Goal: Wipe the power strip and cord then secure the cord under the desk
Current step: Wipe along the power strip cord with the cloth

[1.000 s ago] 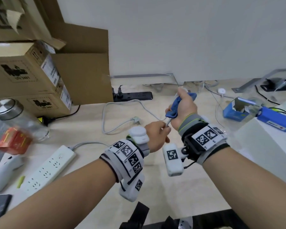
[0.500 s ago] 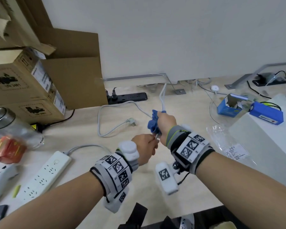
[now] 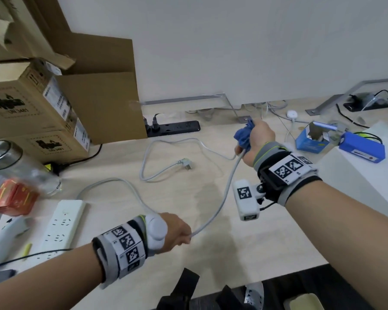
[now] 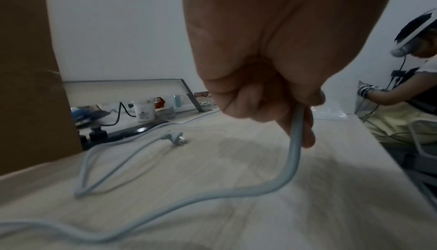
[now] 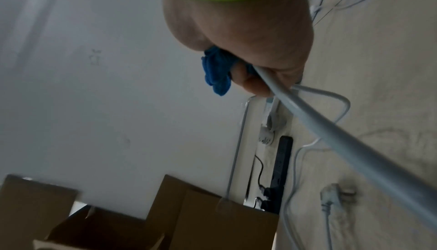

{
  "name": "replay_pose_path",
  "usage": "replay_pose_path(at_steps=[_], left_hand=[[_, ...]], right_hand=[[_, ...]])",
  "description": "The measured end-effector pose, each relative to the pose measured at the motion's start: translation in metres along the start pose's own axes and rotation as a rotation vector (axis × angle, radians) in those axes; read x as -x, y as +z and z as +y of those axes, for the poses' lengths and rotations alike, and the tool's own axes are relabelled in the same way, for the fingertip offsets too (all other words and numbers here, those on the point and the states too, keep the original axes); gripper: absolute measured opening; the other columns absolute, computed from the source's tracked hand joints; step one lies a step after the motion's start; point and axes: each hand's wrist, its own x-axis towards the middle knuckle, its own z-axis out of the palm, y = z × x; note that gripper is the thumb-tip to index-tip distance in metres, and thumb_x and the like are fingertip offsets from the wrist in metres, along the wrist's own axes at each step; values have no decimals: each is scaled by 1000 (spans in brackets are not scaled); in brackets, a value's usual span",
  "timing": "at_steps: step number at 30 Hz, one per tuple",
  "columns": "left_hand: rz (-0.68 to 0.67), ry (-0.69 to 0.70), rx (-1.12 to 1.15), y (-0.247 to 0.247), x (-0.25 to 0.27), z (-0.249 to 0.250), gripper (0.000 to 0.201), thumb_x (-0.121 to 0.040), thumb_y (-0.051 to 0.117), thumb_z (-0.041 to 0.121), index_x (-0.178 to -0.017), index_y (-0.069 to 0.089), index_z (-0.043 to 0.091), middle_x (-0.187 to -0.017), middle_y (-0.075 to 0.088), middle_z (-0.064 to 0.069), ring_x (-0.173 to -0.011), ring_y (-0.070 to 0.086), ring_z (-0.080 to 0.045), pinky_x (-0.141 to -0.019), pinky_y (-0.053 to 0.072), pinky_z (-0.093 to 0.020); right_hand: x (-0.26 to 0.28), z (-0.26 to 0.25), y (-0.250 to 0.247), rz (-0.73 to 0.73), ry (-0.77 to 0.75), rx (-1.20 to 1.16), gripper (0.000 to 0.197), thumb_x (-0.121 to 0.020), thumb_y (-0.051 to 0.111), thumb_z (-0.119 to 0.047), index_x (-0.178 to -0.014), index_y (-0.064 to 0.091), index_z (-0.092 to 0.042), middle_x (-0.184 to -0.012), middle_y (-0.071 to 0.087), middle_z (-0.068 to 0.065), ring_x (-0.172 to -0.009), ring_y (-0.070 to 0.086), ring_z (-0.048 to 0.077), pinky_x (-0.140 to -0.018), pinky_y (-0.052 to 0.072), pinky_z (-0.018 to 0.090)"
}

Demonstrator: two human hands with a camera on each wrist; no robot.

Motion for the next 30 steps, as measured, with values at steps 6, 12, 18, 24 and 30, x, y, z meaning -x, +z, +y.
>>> replay_pose_path(at_steps=[6,12,18,24,30], left_hand=[[521,-69,622,-20,-28,24,38,-86,61,36,-122,51,32,-100,67,16,-64,55,1,-70,47,-21],[472,-18,937,-48,-37,51,17,-93,49,13,-80,60,15,-47,57,9,-42,51,-8,-37,37,-13],[603,-91,1173,-45,-53,46,36,-98,42,18,-73,64,6,-57,51,-2,-40,43,-15,-36,37,-21],[721,-51,650,-46,-54,48,42,-94,33,26,-56,47,19,-52,53,3,-48,48,-13,-52,35,-22],[375,22,90,-47,-26,30,27,-100,38,25,-80,55,19,-75,56,0,-75,52,-25,-66,31,-27]], right_hand=[[5,-4,8,-92,110,-301,26,-94,49,-32,-72,46,-19,-44,49,2,-39,35,12,-48,27,18],[12,11,8,-94,121,-362,25,-95,50,-37,-84,50,-15,-82,47,5,-49,34,15,-53,29,23],[33,39,15,-12,134,-87,23,-94,52,-32,-78,51,-16,-67,48,4,-51,42,18,-49,34,26],[48,54,21,-47,127,203,30,-94,49,-25,-69,46,-11,-37,48,1,-35,38,16,-40,30,21],[26,33,11,6,138,112,29,-94,43,-21,-70,45,-6,-32,44,7,-21,21,12,-39,22,14]])
